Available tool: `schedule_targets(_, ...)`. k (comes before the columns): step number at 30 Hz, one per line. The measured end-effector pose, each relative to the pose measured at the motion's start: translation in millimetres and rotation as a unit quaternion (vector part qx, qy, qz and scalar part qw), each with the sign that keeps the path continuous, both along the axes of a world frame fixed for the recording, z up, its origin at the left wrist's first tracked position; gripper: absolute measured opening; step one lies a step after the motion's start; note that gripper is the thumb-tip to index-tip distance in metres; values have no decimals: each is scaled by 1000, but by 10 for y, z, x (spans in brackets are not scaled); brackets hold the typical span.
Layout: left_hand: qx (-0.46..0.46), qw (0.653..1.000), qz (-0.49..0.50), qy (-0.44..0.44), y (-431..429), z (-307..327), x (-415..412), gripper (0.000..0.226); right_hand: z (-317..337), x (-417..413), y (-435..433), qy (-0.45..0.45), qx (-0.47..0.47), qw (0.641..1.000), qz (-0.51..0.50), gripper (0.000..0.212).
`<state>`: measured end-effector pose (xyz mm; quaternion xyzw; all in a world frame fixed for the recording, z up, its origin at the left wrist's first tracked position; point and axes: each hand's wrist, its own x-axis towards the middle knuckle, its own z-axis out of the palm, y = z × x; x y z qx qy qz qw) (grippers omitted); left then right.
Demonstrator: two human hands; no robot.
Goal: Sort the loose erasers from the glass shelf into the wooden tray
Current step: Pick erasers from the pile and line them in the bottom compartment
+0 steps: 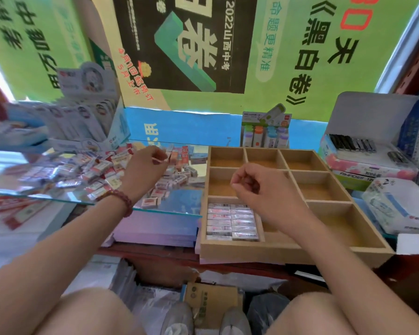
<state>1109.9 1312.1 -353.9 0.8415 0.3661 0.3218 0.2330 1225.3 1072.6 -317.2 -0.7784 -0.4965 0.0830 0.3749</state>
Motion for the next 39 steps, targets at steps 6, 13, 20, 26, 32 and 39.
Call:
schedule_targets(6, 137, 968, -135, 163, 212, -97, 523, 29, 48, -127, 169, 27, 17, 999, 14, 15)
schedule_targets(13, 127, 930, -127, 321, 568, -212, 991, 61, -9, -127, 220, 23, 26, 999, -23, 14)
schedule_targets(20, 112, 945, -129, 280, 638, -316, 1090, 49, -31, -26, 231, 40, 37, 998, -32, 16)
schedule_targets(26, 138, 950, -145, 241, 559, -272, 1045, 34, -59, -40, 252, 38, 32, 999, -10, 15)
schedule_targets(32, 127, 955, -197, 181, 465, -217, 929, 17, -58, -31, 229, 46, 23, 999, 0, 14)
schedule_targets(39, 126, 927, -193, 295, 461, -156, 1046, 20, -54, -37, 169, 56, 32, 998, -20, 14)
